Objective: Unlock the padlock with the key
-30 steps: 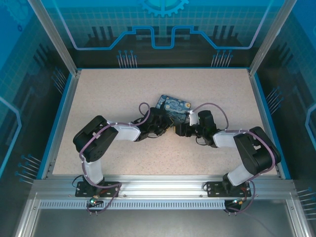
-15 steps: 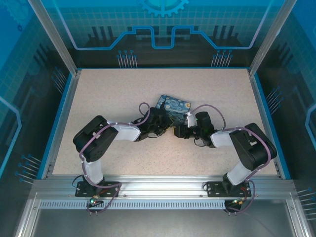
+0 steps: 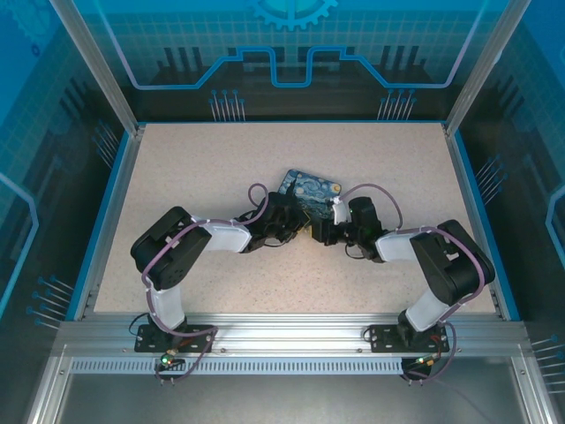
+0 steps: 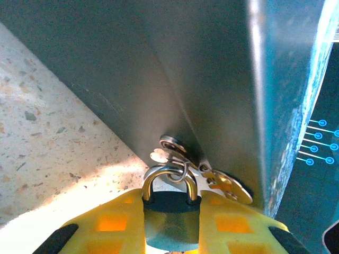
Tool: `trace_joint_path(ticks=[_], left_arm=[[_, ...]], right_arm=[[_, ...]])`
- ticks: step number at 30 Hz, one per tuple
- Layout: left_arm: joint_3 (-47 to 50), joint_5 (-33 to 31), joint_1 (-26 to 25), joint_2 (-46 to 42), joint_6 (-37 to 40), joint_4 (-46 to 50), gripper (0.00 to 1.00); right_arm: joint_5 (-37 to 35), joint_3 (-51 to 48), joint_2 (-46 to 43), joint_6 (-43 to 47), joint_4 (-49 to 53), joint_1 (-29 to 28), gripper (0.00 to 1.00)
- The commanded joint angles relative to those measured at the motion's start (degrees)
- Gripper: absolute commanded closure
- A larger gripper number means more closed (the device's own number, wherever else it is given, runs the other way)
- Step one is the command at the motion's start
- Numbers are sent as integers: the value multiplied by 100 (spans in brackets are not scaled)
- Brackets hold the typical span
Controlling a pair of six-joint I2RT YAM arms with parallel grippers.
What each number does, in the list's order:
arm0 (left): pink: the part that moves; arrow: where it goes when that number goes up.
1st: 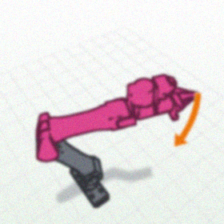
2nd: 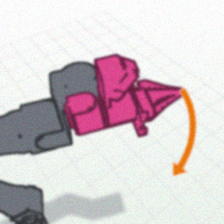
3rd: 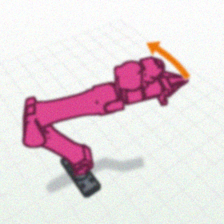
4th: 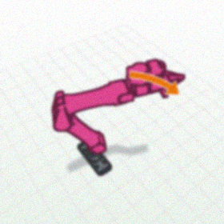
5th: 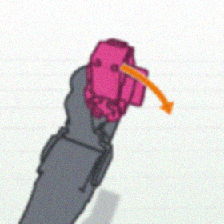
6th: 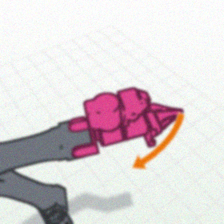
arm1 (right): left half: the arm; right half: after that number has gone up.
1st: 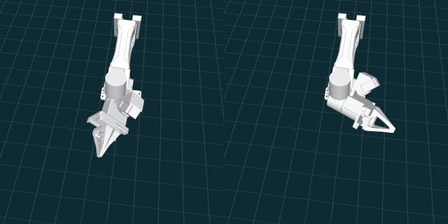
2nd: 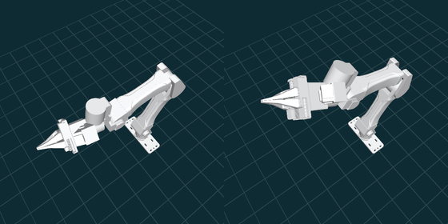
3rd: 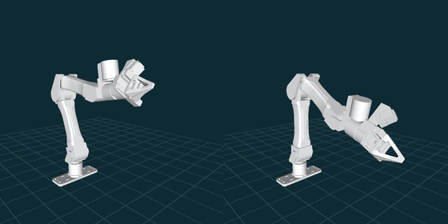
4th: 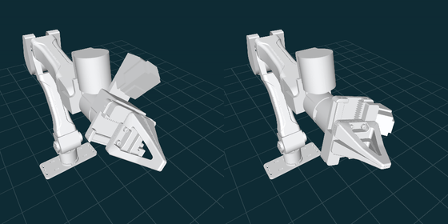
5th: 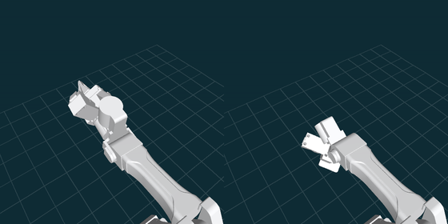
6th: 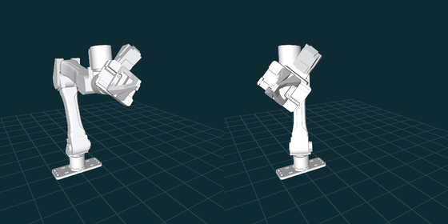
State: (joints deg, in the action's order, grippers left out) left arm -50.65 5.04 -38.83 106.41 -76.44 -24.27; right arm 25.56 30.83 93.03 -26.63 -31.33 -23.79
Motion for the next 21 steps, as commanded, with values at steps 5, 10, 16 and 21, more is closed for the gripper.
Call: trace_joint_path(ticks=[5, 10, 16, 21], left_arm=[[-111, 151, 24, -112, -51, -150, 98], [-111, 129, 22, -112, -45, -141, 98], [-137, 188, 10, -77, -19, -126, 98], [-155, 234, 13, -42, -53, -131, 98]], right_arm=[[9, 177, 65, 17, 8, -82, 97], [28, 125, 39, 27, 13, -81, 100], [-13, 171, 21, -81, -148, -88, 100], [-74, 316, 26, 150, -206, -142, 100]])
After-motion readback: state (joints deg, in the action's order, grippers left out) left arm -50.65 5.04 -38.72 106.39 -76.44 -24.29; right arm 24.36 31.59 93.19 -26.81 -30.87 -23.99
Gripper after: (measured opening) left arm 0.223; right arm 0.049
